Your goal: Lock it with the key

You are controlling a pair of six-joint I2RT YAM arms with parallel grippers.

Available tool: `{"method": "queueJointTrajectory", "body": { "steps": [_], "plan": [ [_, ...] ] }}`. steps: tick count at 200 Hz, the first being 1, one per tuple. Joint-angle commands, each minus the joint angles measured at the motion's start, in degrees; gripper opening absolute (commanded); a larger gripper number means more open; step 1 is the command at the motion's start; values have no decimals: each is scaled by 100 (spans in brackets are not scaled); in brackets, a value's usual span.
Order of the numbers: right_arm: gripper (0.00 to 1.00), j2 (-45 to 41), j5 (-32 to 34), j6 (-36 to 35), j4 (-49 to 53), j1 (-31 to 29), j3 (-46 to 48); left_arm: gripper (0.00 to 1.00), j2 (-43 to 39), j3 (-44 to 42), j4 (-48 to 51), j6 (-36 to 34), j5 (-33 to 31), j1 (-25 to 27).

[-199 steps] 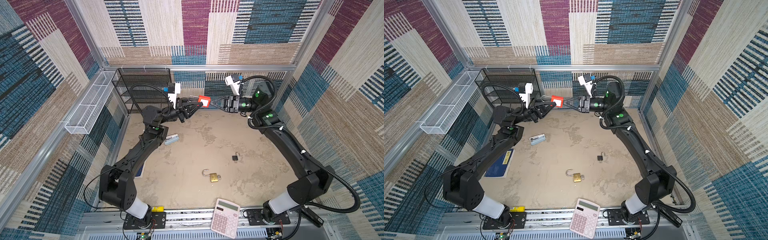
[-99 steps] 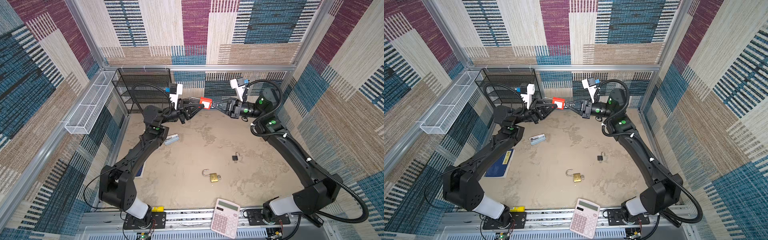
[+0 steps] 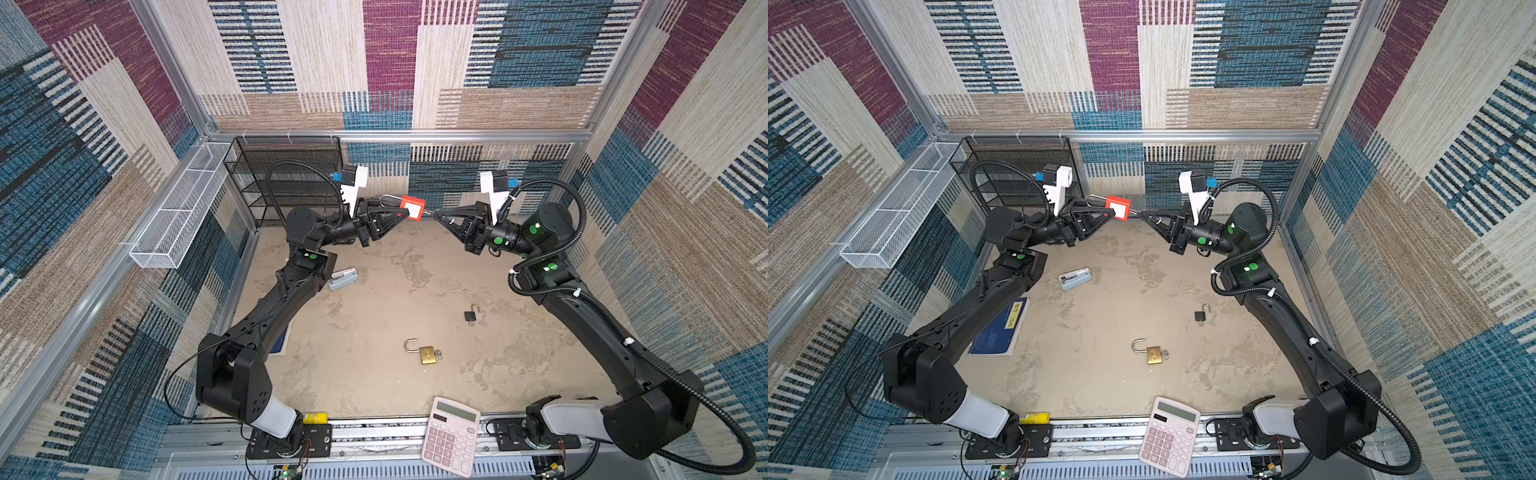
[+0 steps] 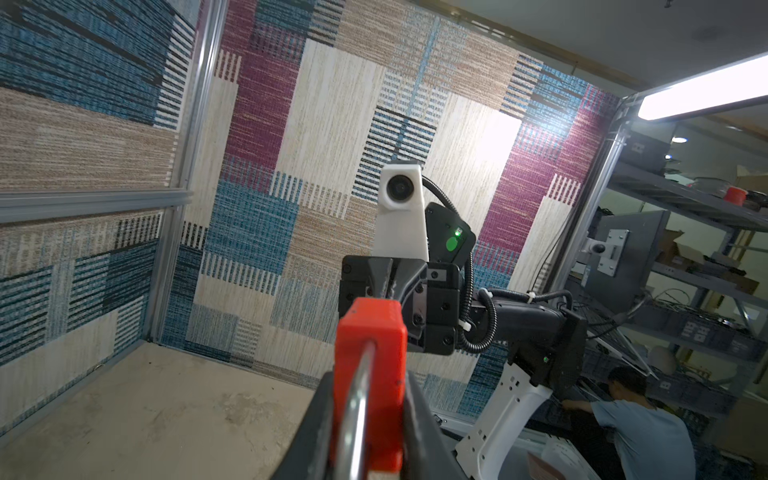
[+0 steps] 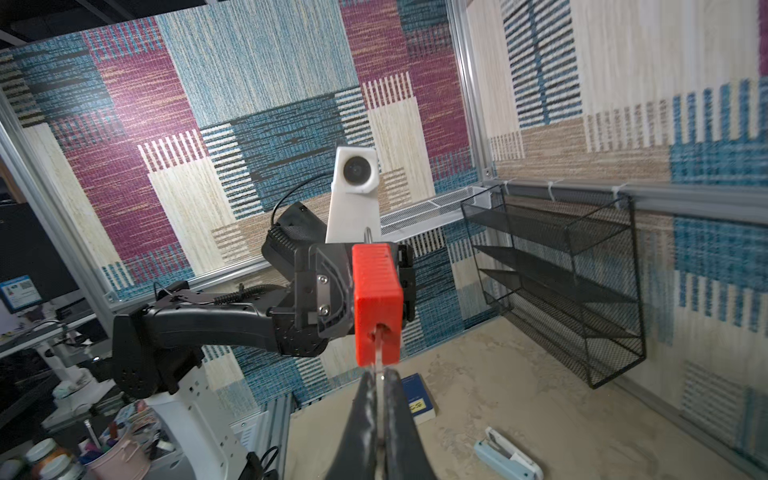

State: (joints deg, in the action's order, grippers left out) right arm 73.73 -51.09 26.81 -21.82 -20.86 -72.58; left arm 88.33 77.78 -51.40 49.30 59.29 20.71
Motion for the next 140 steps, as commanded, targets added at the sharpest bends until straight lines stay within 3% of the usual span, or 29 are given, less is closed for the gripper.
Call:
{"method": "queueJointTrajectory", "body": {
  "steps": [1, 38, 70, 93, 118, 140],
  "plan": [
    [0, -205, 254, -607, -643, -41, 124, 0, -54, 13, 168, -86, -523, -32],
    [0, -344, 415, -718, -581, -41, 246, 0, -53, 36, 262, -229, -482, -40],
    [0, -535, 815, -1285, 4, -41, 298, 0, -90, 59, 815, -553, -323, -152],
    [0, -595, 1059, -1502, 376, -36, 306, 0, -85, 186, 2695, -1843, -205, -149],
    [0, -625, 1522, -1858, 1107, -32, 154, 0, -49, 161, 4896, -3479, -551, -79],
    [0, -724, 2075, -2241, 1559, -32, 234, 0, 64, 61, 6065, -4379, -867, 58]
  ]
}}
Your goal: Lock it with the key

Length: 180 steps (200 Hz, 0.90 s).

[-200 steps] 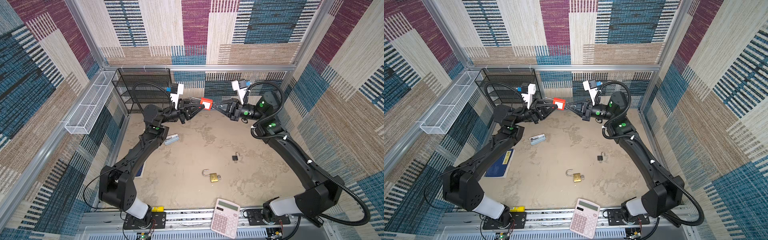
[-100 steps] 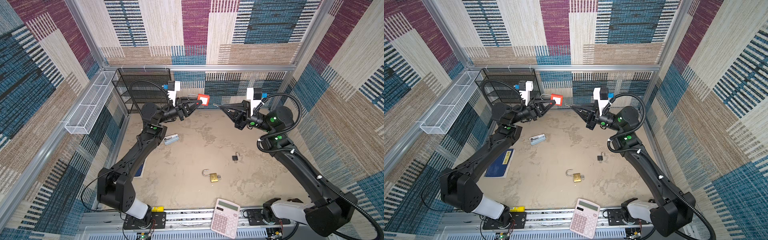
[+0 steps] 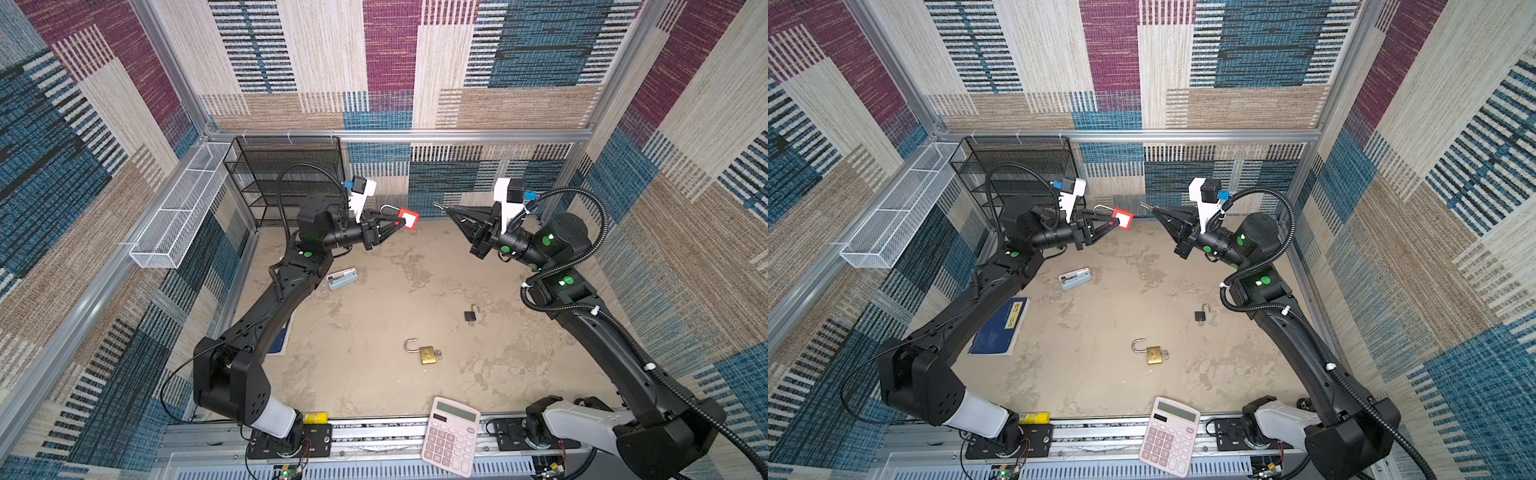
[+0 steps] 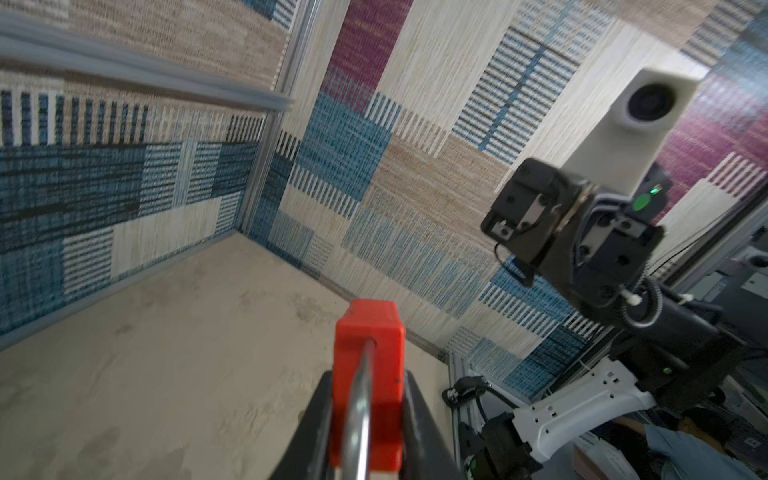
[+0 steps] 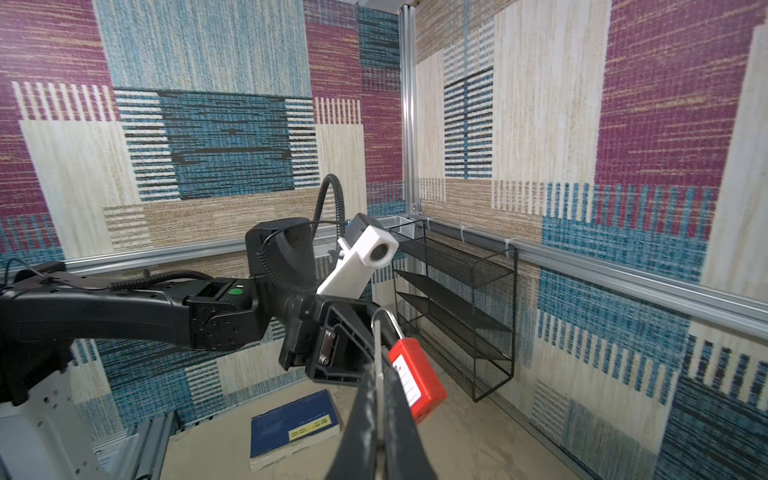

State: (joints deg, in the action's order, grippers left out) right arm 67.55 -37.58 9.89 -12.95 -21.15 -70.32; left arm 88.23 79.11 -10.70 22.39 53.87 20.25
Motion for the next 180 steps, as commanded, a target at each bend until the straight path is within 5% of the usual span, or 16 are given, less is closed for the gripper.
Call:
{"method": "queueJointTrajectory", "body": {
  "steps": [1, 64, 180],
  "plan": [
    [0, -108, 734, -562, 689, -4, 9, 0, 78, -76, 2038, -1722, -329, 112],
    [0, -210, 1279, -1149, 1558, -4, 250, 0, 782, 323, 5304, -4088, -1445, 566],
    [0, -386, 1539, -1435, 1848, -4, 164, 0, 2584, 1113, 7584, -6116, -2554, 647]
  ]
}}
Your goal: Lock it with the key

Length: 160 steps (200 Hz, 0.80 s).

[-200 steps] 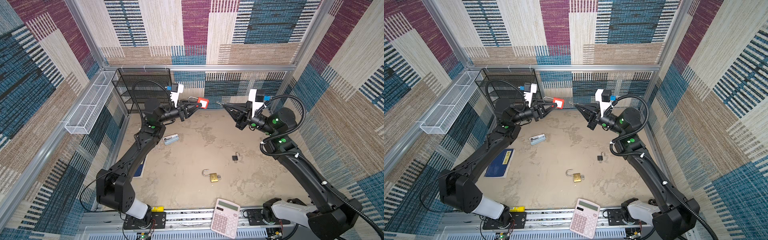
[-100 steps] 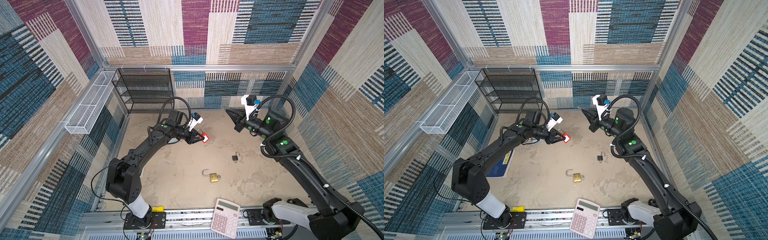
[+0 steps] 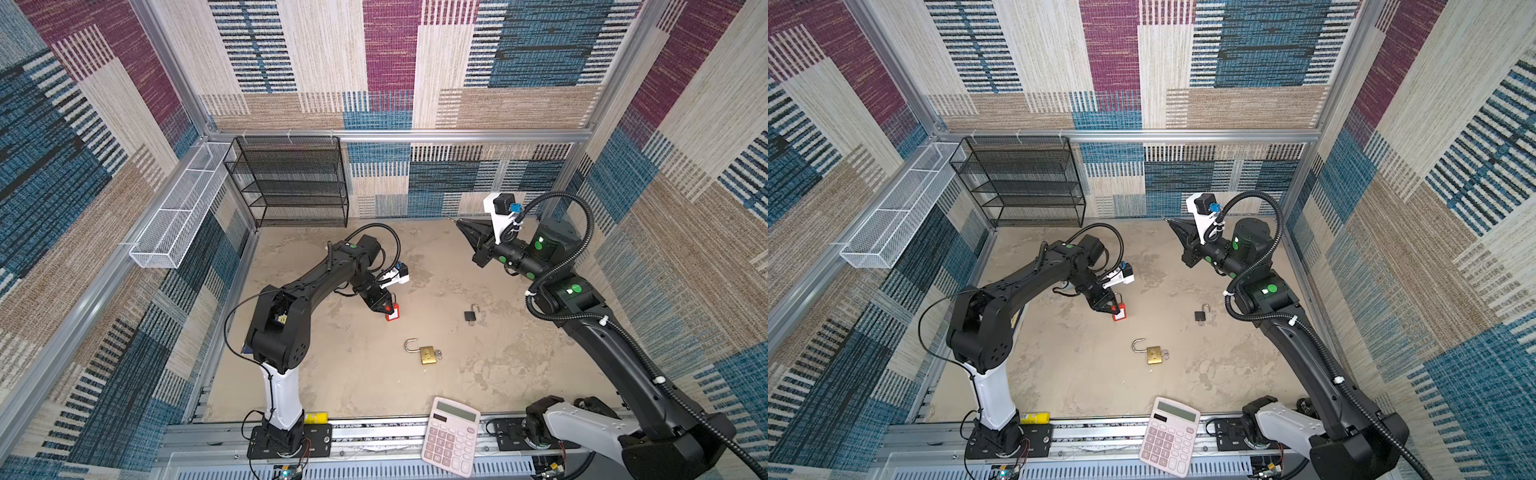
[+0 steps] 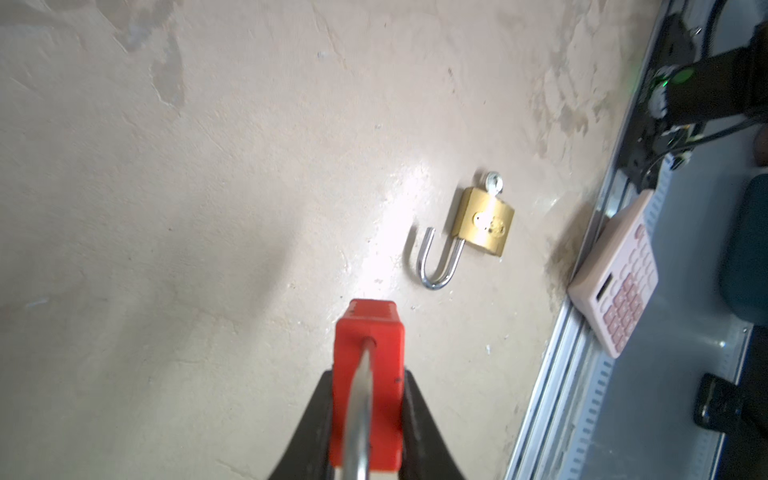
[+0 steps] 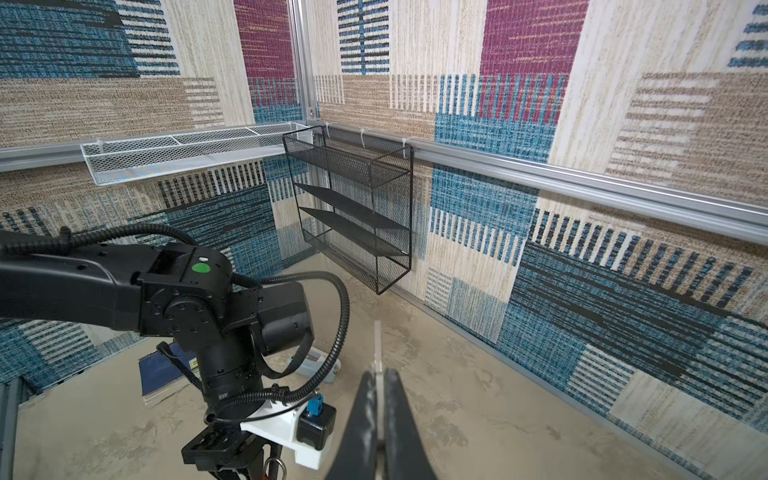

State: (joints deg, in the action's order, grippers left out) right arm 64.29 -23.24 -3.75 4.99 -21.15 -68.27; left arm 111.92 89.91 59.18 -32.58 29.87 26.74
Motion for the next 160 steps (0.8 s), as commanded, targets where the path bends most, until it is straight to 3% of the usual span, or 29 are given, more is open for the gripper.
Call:
{"method": "queueJointTrajectory", "body": {
  "steps": [1, 74, 160],
  "plan": [
    [0, -67, 107, -77, 54, -4, -39, 0, 224, 35, 596, -632, -151, -2],
    [0, -206, 216, -118, 143, -4, 20, 0, 637, 104, 556, -1690, 141, -29],
    [0, -316, 294, -143, 204, -4, 68, 0, 875, 93, 223, -2015, 177, -204]
  ]
}}
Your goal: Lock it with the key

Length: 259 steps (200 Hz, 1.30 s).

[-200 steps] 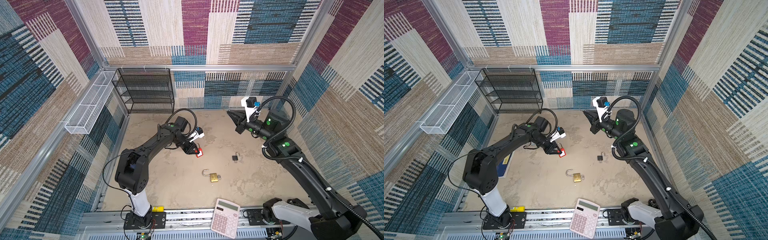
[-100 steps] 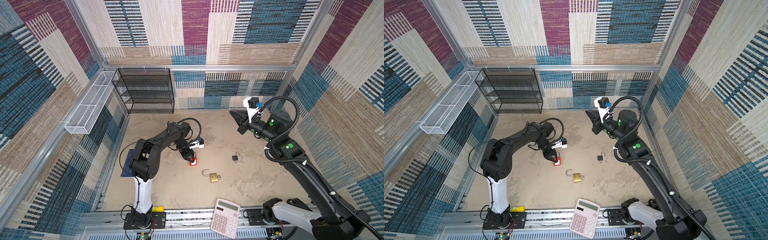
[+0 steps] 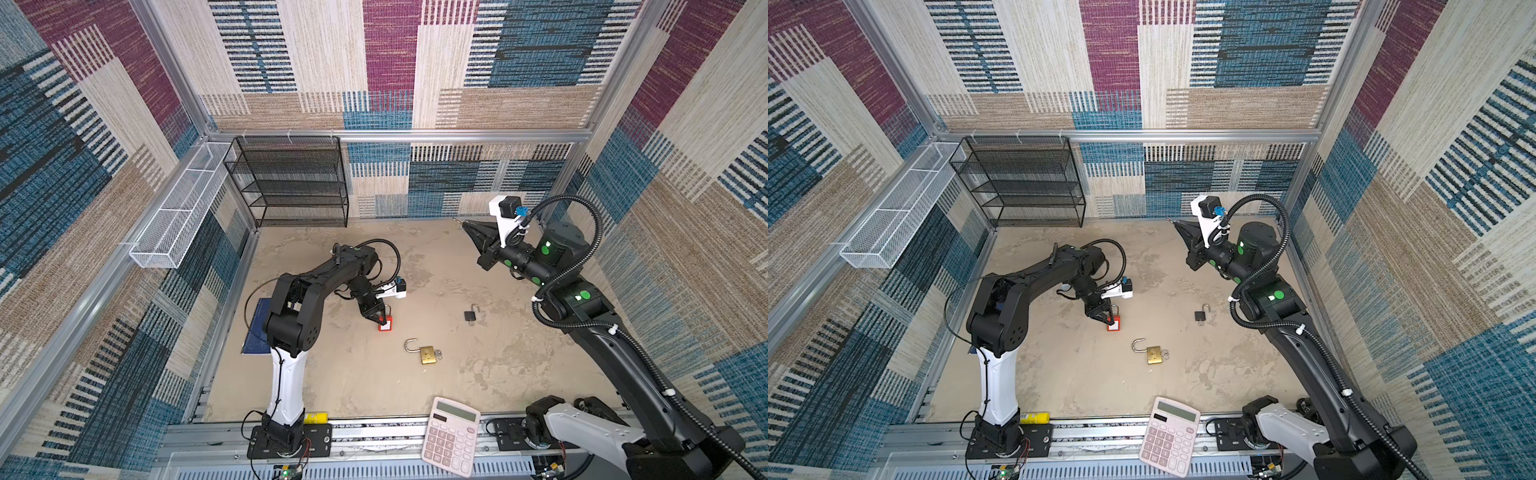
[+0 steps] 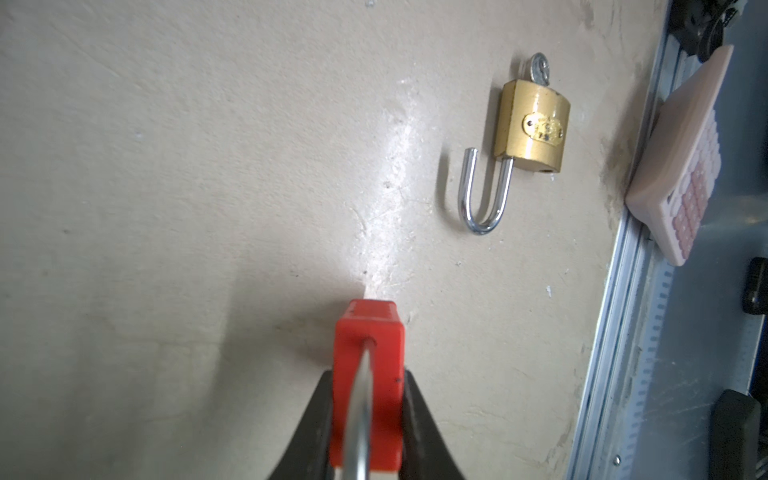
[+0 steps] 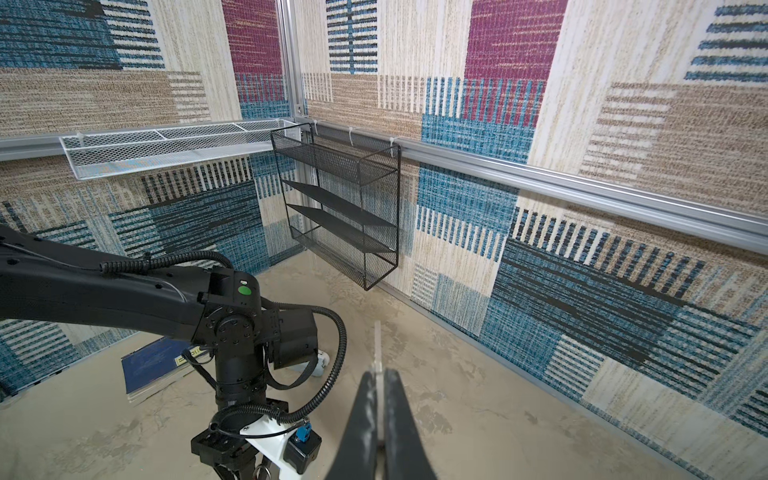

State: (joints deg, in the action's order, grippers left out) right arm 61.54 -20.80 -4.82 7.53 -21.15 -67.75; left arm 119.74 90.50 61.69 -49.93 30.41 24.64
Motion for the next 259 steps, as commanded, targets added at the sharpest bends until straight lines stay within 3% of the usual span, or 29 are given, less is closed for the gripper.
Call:
{"method": "queueJointTrajectory", "body": {
  "steps": [1, 76, 142, 195, 218, 259],
  "plan": [
    [0, -39, 58, -41, -54, -4, 16, 0, 93, 36, -36, -285, 127, 5],
    [0, -72, 94, -90, 40, -8, -35, 0, 278, 86, -209, -316, -78, -45],
    [0, -80, 105, -46, 47, -4, -45, 28, 252, 147, -468, -152, -377, -13],
    [0, -54, 95, -41, 29, -4, -50, 44, -2, -66, -963, -87, -757, 23],
    [0, -63, 82, -30, 23, -4, 2, 58, -144, -204, -1238, -46, -855, 31],
    [0, -81, 84, -28, 49, -4, 16, 63, -249, -253, -1473, 44, -1133, 55]
  ]
}}
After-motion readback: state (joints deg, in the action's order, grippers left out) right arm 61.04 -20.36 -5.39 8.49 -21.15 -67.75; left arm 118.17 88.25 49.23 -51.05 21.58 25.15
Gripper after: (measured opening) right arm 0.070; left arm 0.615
